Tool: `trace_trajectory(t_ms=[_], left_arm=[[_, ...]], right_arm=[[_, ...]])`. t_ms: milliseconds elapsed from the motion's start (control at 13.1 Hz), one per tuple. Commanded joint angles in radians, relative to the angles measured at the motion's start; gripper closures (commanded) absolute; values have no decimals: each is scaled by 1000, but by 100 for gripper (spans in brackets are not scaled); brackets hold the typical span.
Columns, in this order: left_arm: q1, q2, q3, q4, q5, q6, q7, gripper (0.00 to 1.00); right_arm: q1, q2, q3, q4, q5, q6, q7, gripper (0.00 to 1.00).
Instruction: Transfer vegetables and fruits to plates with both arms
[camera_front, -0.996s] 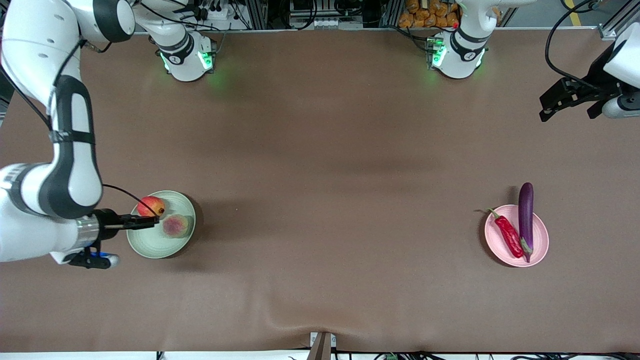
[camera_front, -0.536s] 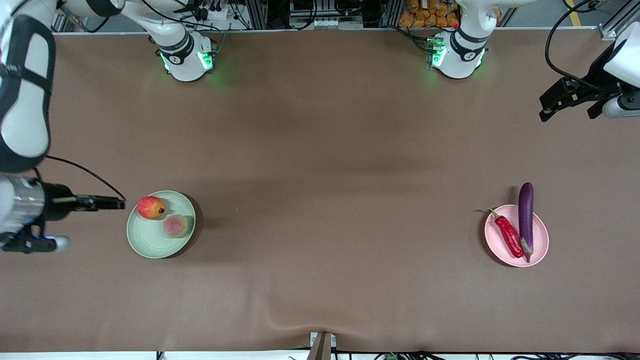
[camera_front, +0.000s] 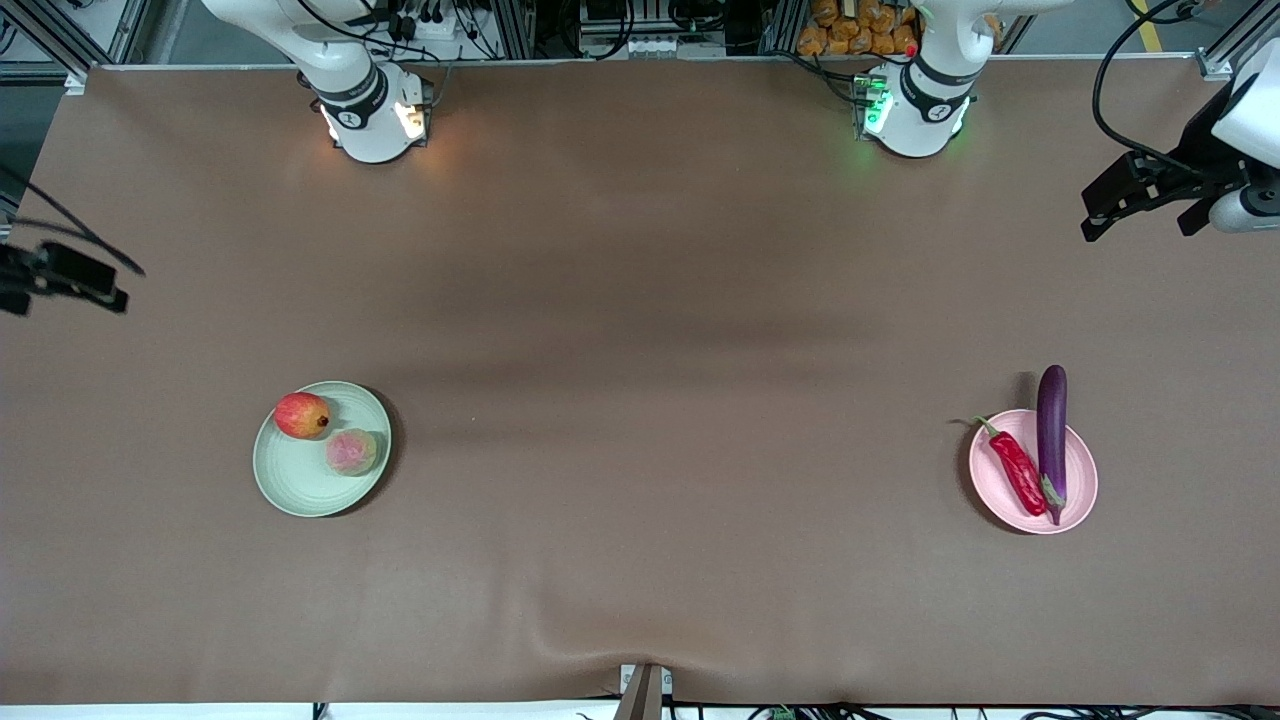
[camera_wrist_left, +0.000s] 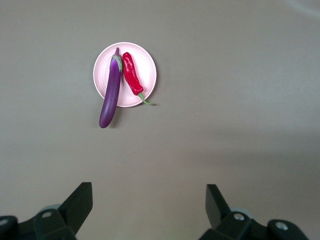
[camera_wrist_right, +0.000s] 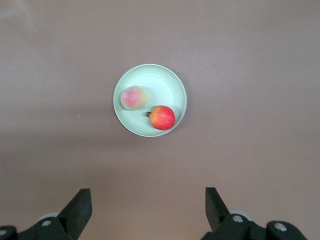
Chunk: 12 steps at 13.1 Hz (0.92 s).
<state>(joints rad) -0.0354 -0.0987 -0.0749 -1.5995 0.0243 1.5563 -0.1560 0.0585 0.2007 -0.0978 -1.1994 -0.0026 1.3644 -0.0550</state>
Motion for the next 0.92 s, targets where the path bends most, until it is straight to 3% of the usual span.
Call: trace_trajectory(t_ms=[0,306,843], left_arm=[[-1,5,-5,38,20,-50,-2,0],[-1,5,-6,49,20,-82,1,0],[0,7,-5,50,14,-84,3,0]], right_arm=[[29,-144,4,-207,-48,74,0,0],[24,-253,1,-327,-45,78,-6,0],[34,-244,7,-312,-34,78,-16,0]])
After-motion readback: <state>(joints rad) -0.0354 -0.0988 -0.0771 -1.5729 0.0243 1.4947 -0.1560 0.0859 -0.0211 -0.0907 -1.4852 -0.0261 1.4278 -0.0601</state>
